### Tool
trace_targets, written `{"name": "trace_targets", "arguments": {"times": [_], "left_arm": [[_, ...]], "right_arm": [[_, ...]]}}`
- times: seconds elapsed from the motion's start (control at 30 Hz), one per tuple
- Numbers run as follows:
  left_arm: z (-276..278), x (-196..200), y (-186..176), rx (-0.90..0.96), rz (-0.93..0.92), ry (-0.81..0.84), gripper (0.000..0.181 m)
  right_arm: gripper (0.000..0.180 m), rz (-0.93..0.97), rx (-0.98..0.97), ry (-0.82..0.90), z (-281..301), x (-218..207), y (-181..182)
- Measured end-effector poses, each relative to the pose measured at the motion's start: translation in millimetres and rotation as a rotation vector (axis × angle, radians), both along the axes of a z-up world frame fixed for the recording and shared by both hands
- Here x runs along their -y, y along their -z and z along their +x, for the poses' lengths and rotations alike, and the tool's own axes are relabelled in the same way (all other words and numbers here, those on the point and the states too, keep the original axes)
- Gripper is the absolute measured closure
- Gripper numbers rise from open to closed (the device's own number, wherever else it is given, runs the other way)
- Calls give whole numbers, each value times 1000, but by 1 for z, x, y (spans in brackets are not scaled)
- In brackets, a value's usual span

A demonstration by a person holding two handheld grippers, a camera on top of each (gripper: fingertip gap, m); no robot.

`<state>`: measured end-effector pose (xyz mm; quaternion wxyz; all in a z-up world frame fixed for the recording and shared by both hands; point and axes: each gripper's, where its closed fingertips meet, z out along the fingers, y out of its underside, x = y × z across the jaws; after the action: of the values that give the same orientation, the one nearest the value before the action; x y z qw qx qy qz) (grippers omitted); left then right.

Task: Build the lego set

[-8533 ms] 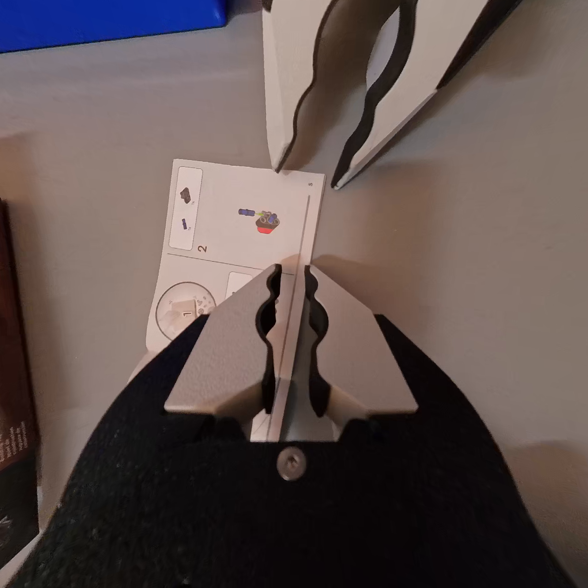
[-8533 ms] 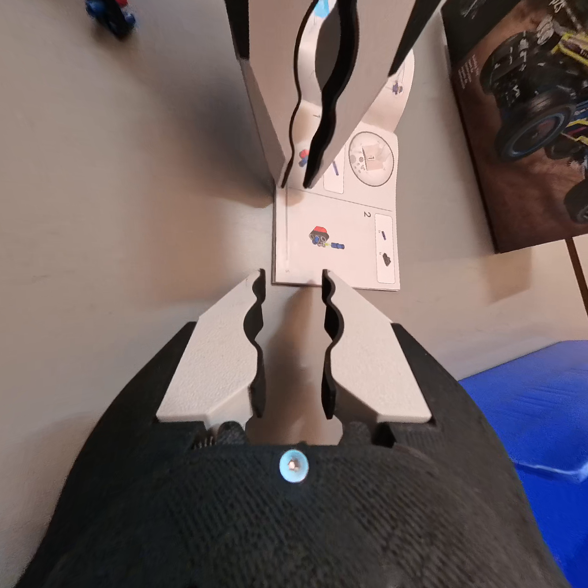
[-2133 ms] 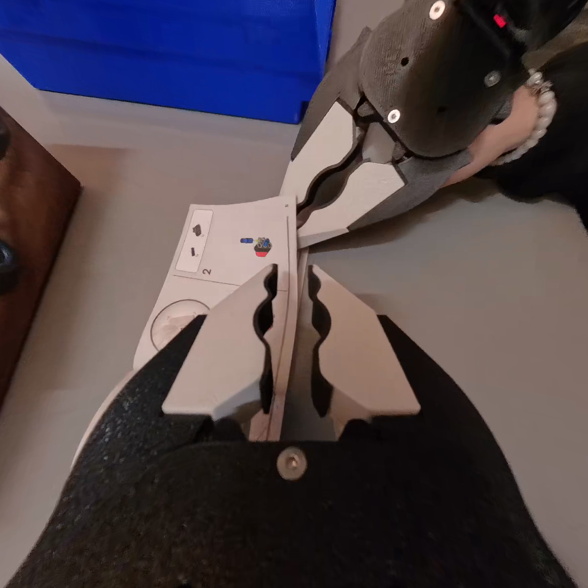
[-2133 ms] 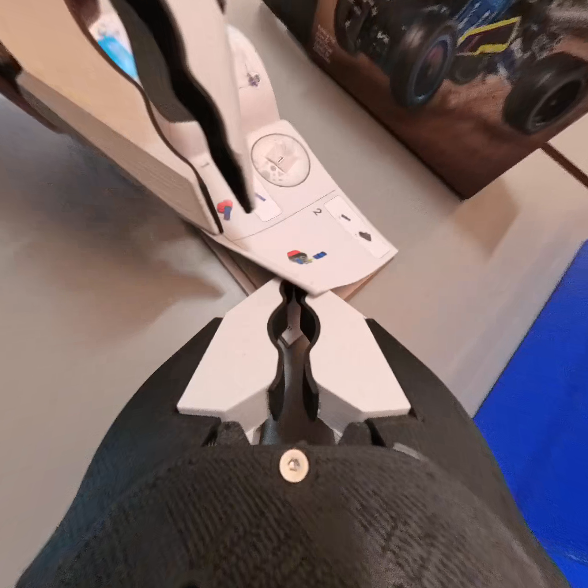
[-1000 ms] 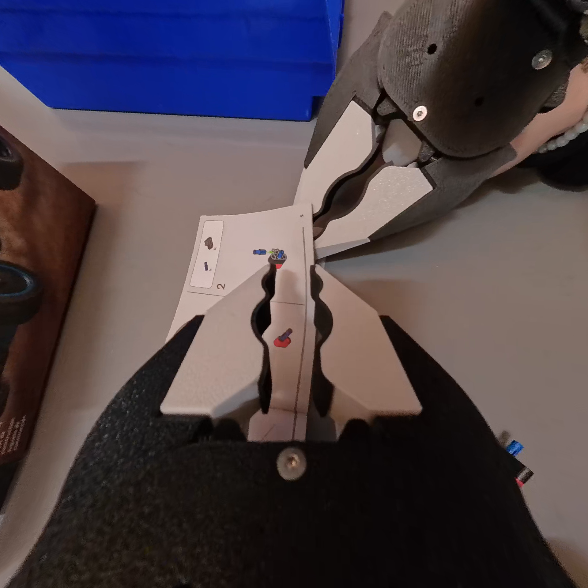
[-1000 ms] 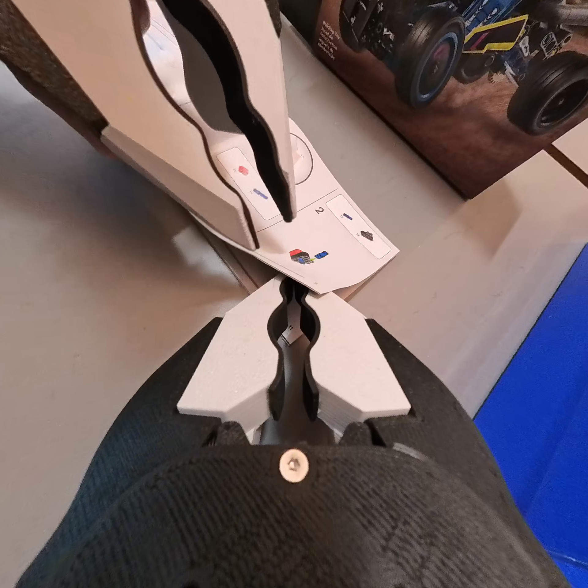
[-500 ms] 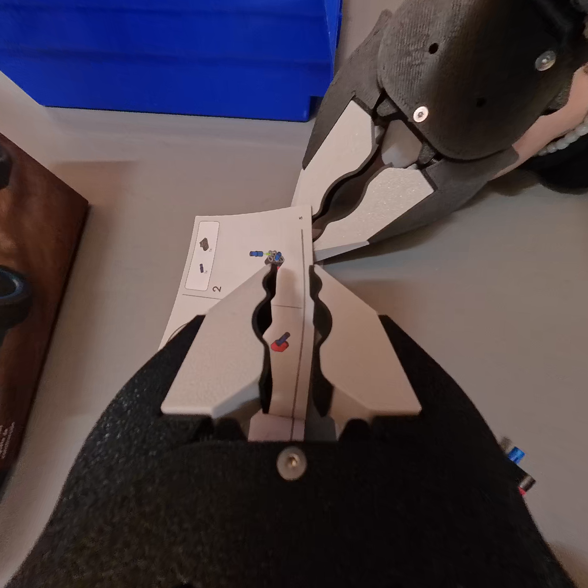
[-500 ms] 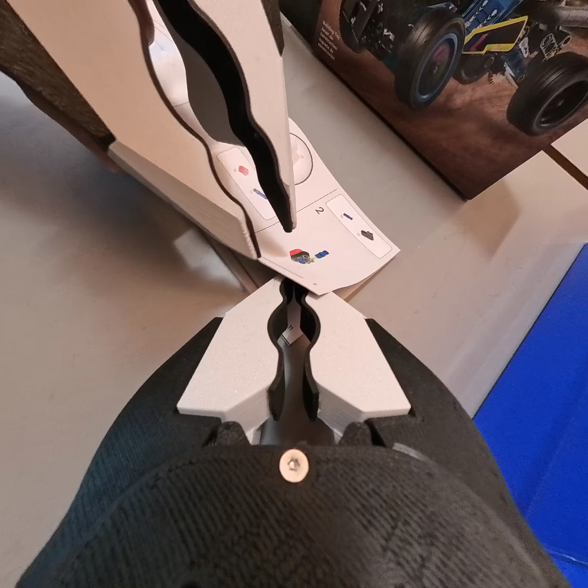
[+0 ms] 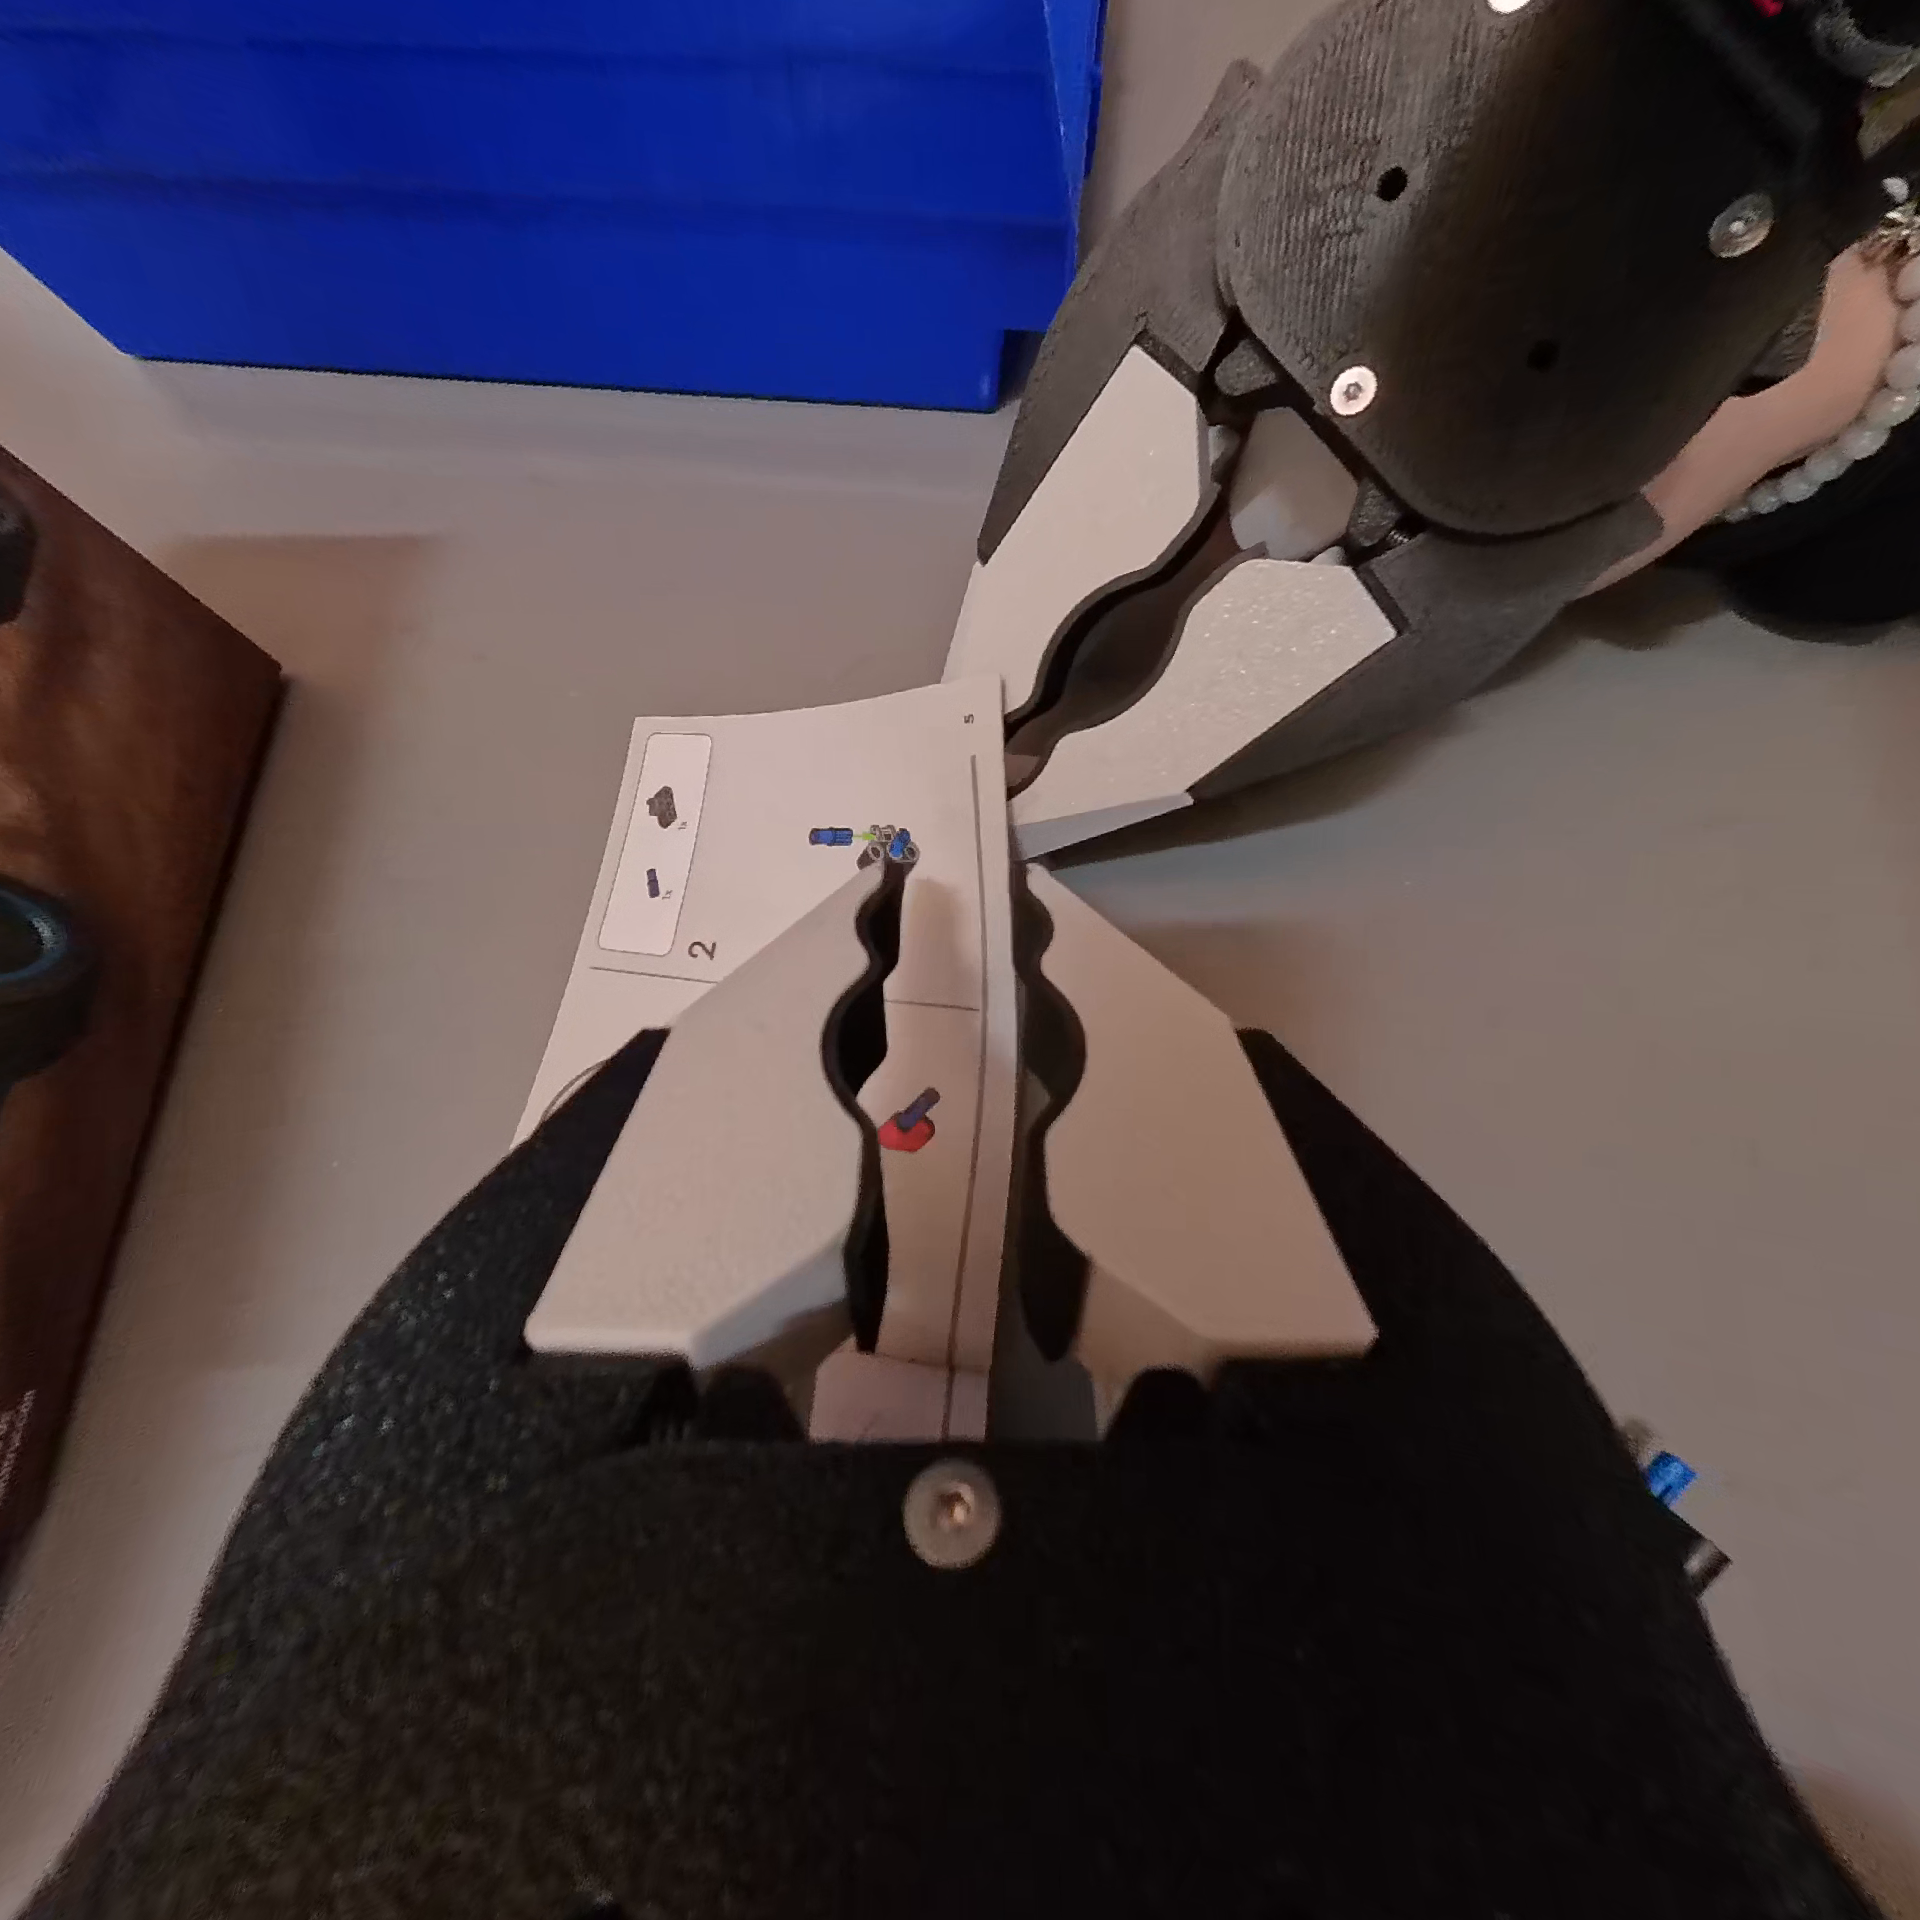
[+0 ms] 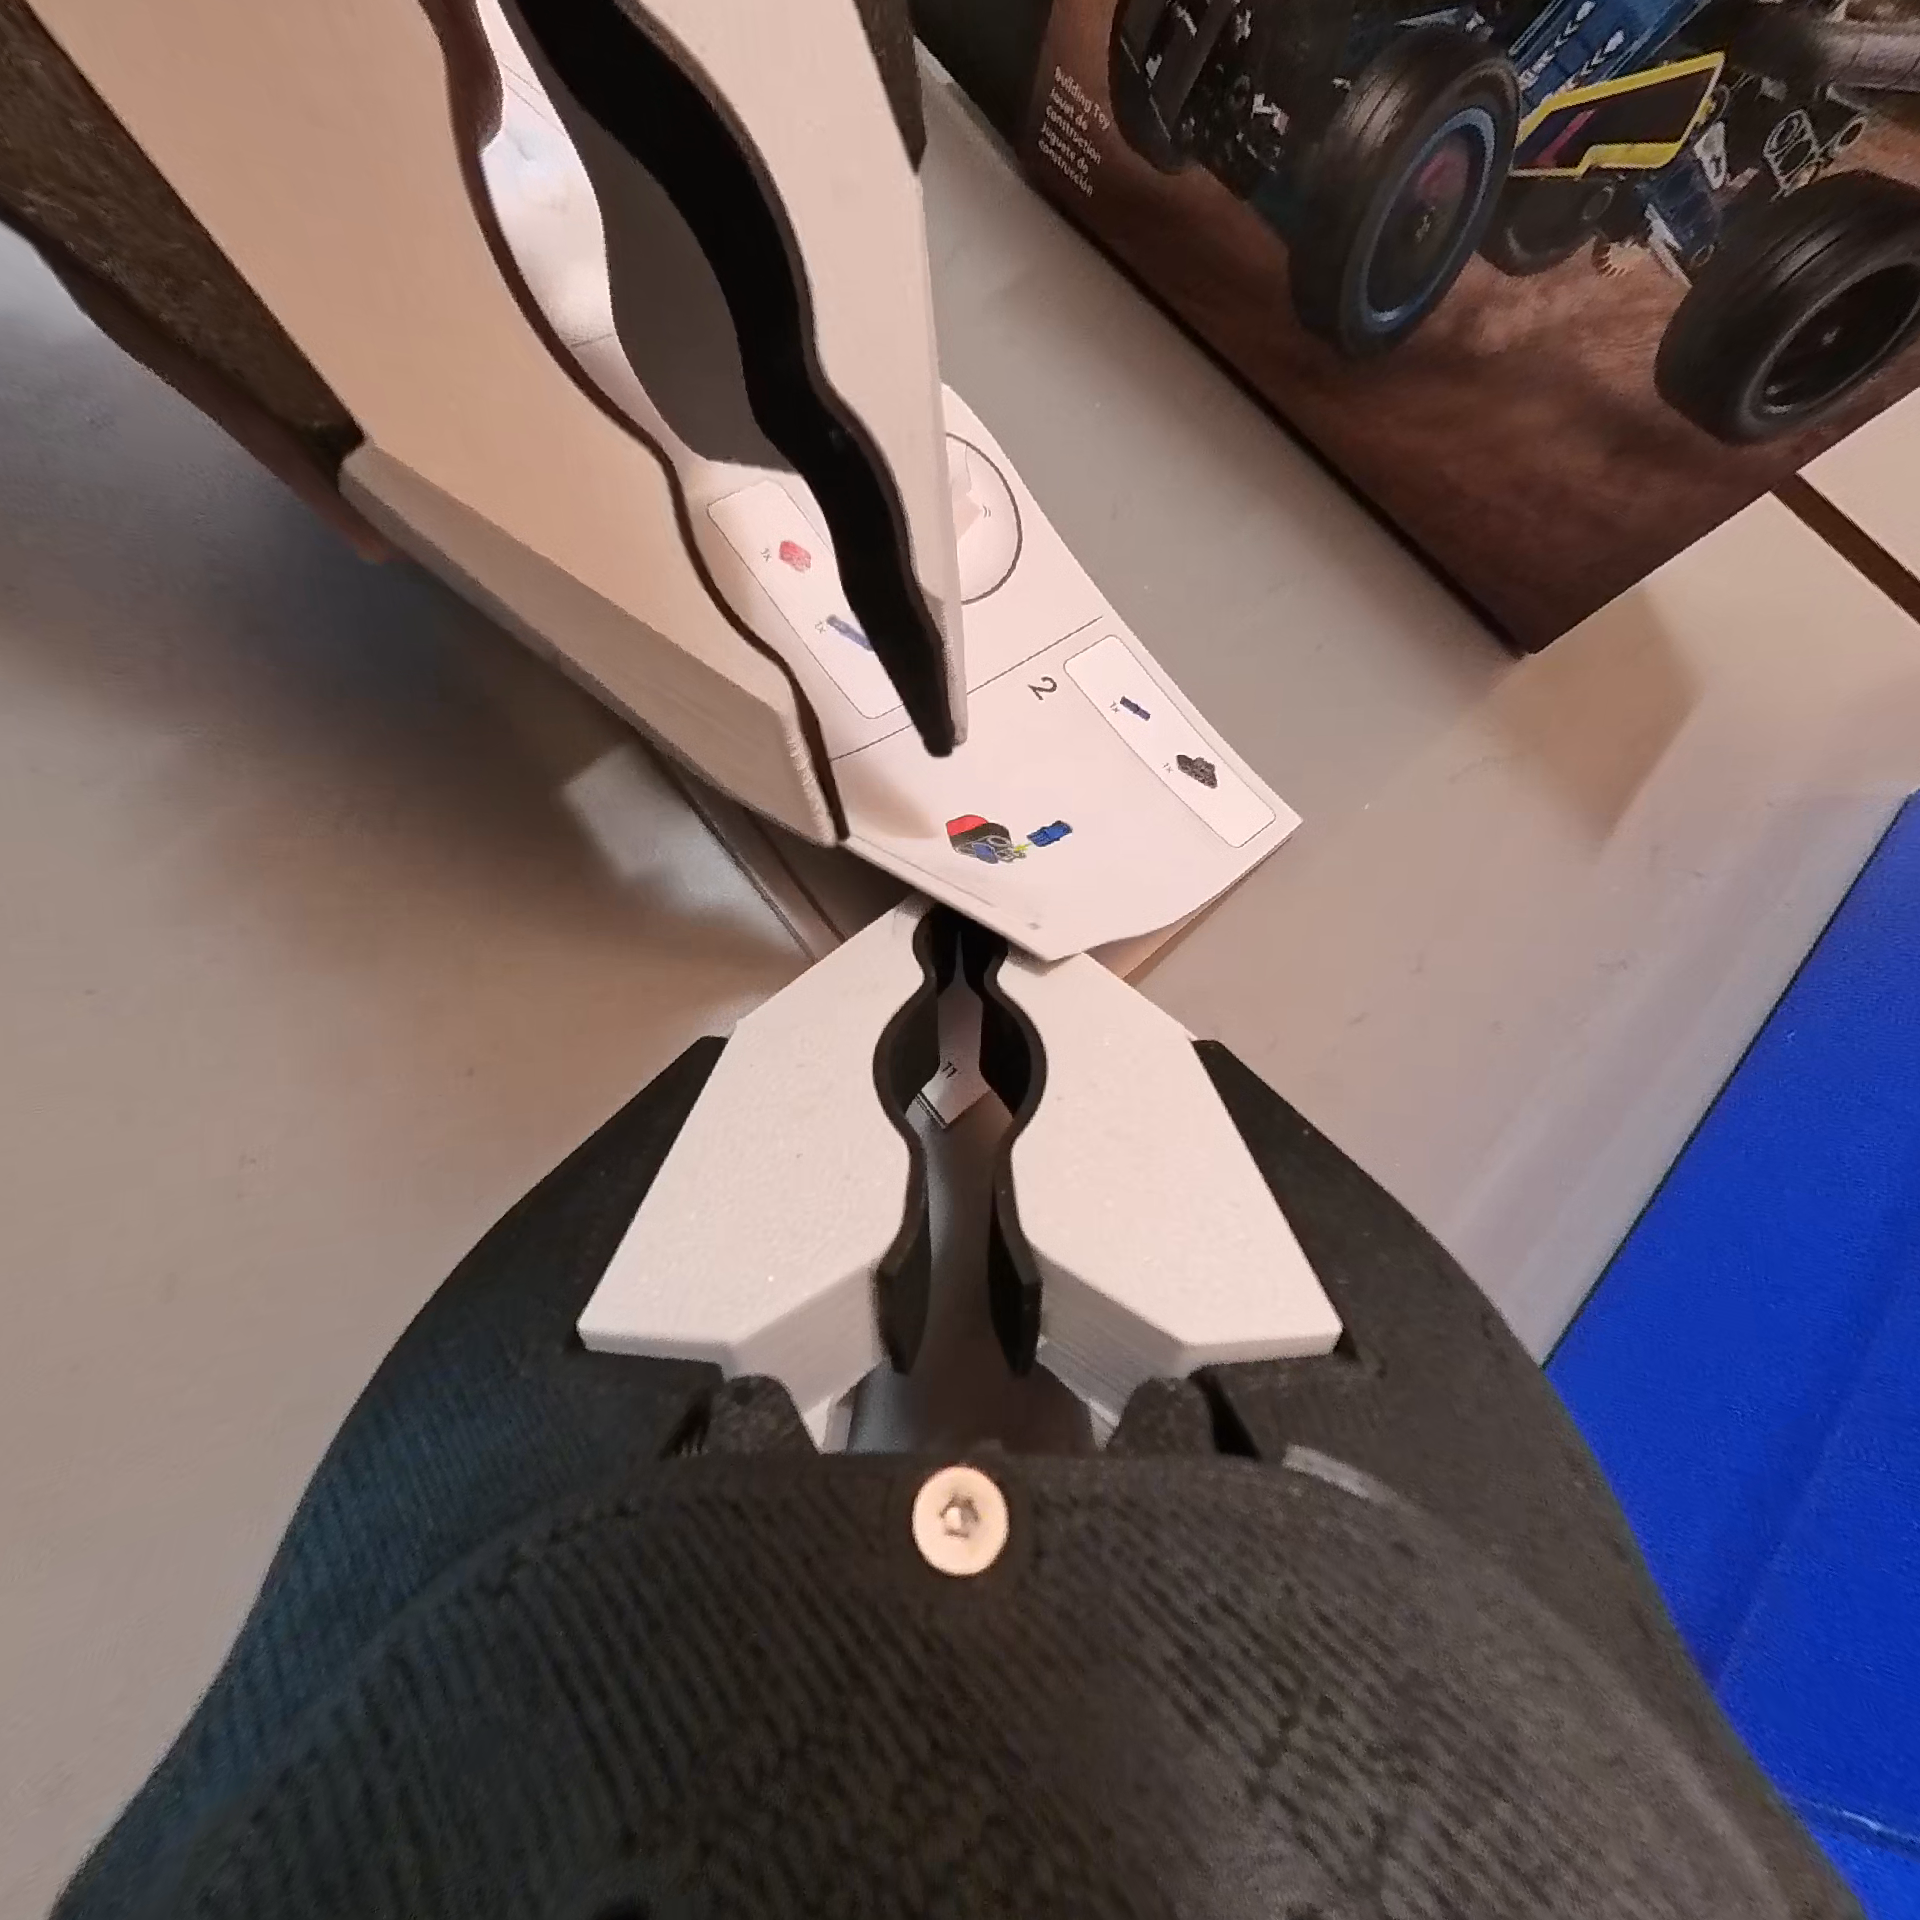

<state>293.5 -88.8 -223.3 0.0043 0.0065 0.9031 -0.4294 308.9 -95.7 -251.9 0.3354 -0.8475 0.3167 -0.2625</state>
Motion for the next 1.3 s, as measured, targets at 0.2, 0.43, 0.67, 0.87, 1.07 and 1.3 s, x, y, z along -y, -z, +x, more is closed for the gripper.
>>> {"name": "trace_targets", "arguments": {"times": [0.2,0.43,0.67,0.87,1.07,1.3], "left_arm": [[2,0,4,10,15,-10,163],[1,1,2,7,5,-7,164],[2,1,4,2,12,-13,164],[0,2,5,2,15,-5,164],[3,-1,4,-5,11,-18,164],[2,6,2,-15,-10,-38,174]], "right_arm": [[180,-2,1,-1,0,0,0],[180,-2,1,-2,0,0,0],[180,-2,1,-2,0,0,0],[180,-2,2,-2,0,1,0],[180,-3,3,-2,0,1,1],[180,0,0,-2,0,1,1]]}}
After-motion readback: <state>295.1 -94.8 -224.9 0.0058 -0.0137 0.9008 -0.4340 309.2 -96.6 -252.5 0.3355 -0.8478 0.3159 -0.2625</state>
